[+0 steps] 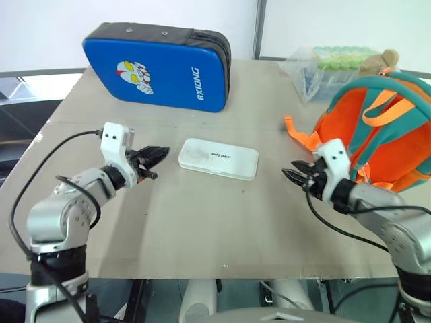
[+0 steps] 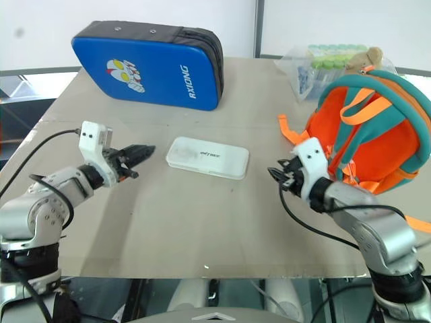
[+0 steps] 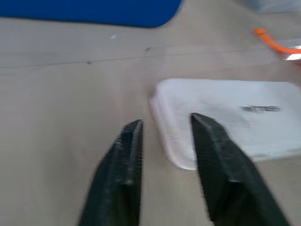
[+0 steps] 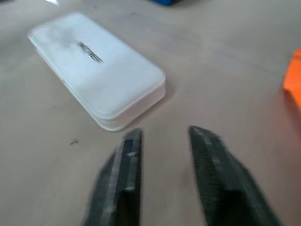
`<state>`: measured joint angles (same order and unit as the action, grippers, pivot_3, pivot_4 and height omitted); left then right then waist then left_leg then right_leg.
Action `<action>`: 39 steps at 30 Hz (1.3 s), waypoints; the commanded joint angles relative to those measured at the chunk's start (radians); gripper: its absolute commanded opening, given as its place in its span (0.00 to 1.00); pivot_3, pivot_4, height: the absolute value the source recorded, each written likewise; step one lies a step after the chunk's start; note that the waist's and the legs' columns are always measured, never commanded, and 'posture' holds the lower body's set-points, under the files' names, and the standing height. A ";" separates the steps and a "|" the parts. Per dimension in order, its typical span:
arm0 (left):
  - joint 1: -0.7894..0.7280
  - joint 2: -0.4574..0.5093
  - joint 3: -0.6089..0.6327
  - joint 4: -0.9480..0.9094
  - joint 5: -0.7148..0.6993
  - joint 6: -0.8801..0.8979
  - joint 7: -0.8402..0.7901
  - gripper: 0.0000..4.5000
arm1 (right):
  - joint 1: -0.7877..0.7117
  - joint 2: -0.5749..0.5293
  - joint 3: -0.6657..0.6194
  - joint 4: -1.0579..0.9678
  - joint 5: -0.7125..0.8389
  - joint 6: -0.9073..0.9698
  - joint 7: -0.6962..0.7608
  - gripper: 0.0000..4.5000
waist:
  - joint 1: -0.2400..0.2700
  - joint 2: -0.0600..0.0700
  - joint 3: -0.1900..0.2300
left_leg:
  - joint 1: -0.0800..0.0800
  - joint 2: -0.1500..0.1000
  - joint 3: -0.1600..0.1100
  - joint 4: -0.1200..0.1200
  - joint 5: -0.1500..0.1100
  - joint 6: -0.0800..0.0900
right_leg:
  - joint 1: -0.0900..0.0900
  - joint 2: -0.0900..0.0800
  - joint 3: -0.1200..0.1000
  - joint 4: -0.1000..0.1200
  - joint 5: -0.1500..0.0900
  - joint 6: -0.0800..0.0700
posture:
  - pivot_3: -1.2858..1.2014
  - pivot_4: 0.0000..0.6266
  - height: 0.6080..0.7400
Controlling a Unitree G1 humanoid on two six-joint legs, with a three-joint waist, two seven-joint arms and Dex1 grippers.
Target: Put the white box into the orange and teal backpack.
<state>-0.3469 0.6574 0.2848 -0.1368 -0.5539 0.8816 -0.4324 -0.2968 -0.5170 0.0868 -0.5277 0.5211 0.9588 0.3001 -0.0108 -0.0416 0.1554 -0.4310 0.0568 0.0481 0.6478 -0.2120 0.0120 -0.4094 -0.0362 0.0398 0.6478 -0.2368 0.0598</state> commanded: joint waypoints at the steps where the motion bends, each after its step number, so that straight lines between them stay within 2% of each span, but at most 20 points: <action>1: -0.074 0.008 -0.093 0.072 0.111 -0.030 0.044 0.01 | -0.100 0.049 0.102 0.117 -0.105 0.000 -0.042 0.00 | 0.000 0.000 0.000 | 0.000 0.000 0.000 0.000 0.000 0.000 | 0.000 0.000 0.000 0.000 0.000 0.000 | 0.52 0.24 1.00; 6: -0.124 0.070 -0.243 0.163 0.200 -0.077 -0.087 0.01 | -0.249 0.115 0.269 0.363 -0.231 -0.105 0.042 0.00 | -0.004 0.000 0.000 | -0.002 0.000 0.001 -0.001 0.000 0.000 | -0.002 0.000 0.001 0.000 0.000 0.000 | 0.52 0.24 1.00; 10: -0.098 0.087 -0.277 0.109 0.193 -0.060 -0.161 0.01 | -0.288 0.130 0.312 0.443 -0.274 -0.169 0.125 0.00 | -0.004 0.001 0.000 | -0.002 0.000 0.001 -0.002 0.000 0.000 | -0.003 0.000 0.001 -0.001 0.000 0.000 | 0.52 0.24 1.00; 14: 0.016 0.118 -0.277 -0.039 0.179 -0.051 -0.215 0.01 | -0.272 0.101 0.301 0.405 -0.276 -0.187 0.207 0.00 | -0.005 0.001 0.000 | -0.002 0.000 0.002 -0.002 0.000 0.000 | -0.003 0.000 0.001 -0.001 0.000 0.000 | 0.52 0.24 1.00; 16: 0.121 0.137 -0.264 -0.145 0.169 -0.063 -0.233 0.01 | -0.237 0.033 0.299 0.332 -0.273 -0.187 0.270 0.00 | -0.004 0.001 0.000 | -0.001 0.001 0.002 -0.003 0.000 0.000 | -0.003 -0.001 0.002 -0.001 0.000 0.000 | 0.52 0.24 1.00; 21: 0.268 0.096 -0.172 -0.305 0.103 -0.010 -0.203 0.01 | -0.151 -0.063 0.247 0.216 -0.266 -0.174 0.316 0.00 | 0.000 0.001 0.000 | -0.001 0.000 0.002 -0.004 0.000 0.000 | -0.002 -0.002 0.001 -0.001 0.000 0.000 | 0.52 0.24 1.00; 24: 0.328 0.059 -0.109 -0.329 0.054 0.024 -0.193 0.01 | -0.109 -0.091 0.243 0.203 -0.295 -0.188 0.310 0.00 | 0.000 0.001 0.000 | 0.000 0.000 0.002 -0.004 0.000 0.000 | -0.002 -0.002 0.001 -0.001 -0.001 -0.001 | 0.52 0.24 1.00; 27: 0.357 0.063 -0.022 -0.290 -0.025 0.122 -0.213 0.17 | -0.101 -0.095 0.245 0.225 -0.323 -0.216 0.306 0.00 | -0.002 0.001 0.000 | 0.001 0.000 0.002 -0.003 0.000 0.000 | -0.002 -0.001 0.001 0.000 -0.002 -0.003 | 0.52 0.24 1.00; 30: 0.379 0.112 0.065 -0.217 -0.069 0.176 -0.252 0.44 | -0.107 -0.105 0.235 0.258 -0.346 -0.249 0.319 0.00 | -0.005 0.001 0.000 | 0.001 0.000 0.002 -0.003 0.000 0.000 | -0.002 -0.001 0.001 0.000 -0.002 -0.003 | 0.52 0.24 1.00; 32: 0.350 0.151 0.171 -0.118 -0.195 0.301 -0.325 0.63 | -0.125 -0.117 0.222 0.303 -0.366 -0.293 0.331 0.00 | -0.008 0.001 0.000 | 0.001 0.001 0.002 -0.003 0.000 0.000 | -0.002 0.000 0.001 0.000 -0.001 -0.003 | 0.52 0.24 1.00; 34: 0.305 0.191 0.223 -0.042 -0.315 0.439 -0.382 0.89 | -0.143 -0.115 0.211 0.339 -0.377 -0.327 0.340 0.00 | -0.009 0.001 0.000 | 0.002 0.001 0.002 -0.003 0.000 0.000 | -0.002 0.000 0.001 0.002 -0.002 -0.004 | 0.52 0.24 1.00; 35: 0.282 0.211 0.218 -0.020 -0.336 0.479 -0.392 0.99 | -0.151 -0.111 0.211 0.350 -0.380 -0.355 0.352 0.00 | -0.008 0.001 0.000 | 0.002 0.001 0.001 -0.003 0.000 0.000 | -0.002 0.001 0.001 0.002 -0.002 -0.004 | 0.52 0.24 1.00; 39: 0.110 0.197 0.183 0.153 -0.368 0.594 -0.380 0.99 | -0.192 -0.075 0.223 0.411 -0.398 -0.448 0.390 0.00 | 0.001 0.001 0.000 | 0.001 0.000 0.001 -0.002 0.000 0.000 | -0.002 0.000 0.000 0.001 -0.002 -0.003 | 0.52 0.24 1.00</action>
<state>-0.1901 0.8598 0.4672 -0.0267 -0.8900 1.4341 -0.8094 -0.4621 -0.5986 0.3202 -0.1217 0.1332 0.5610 0.6735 -0.0098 -0.0406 0.1555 -0.4304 0.0572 0.0484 0.6460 -0.2120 0.0118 -0.4115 -0.0364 0.0393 0.6491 -0.2376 0.0588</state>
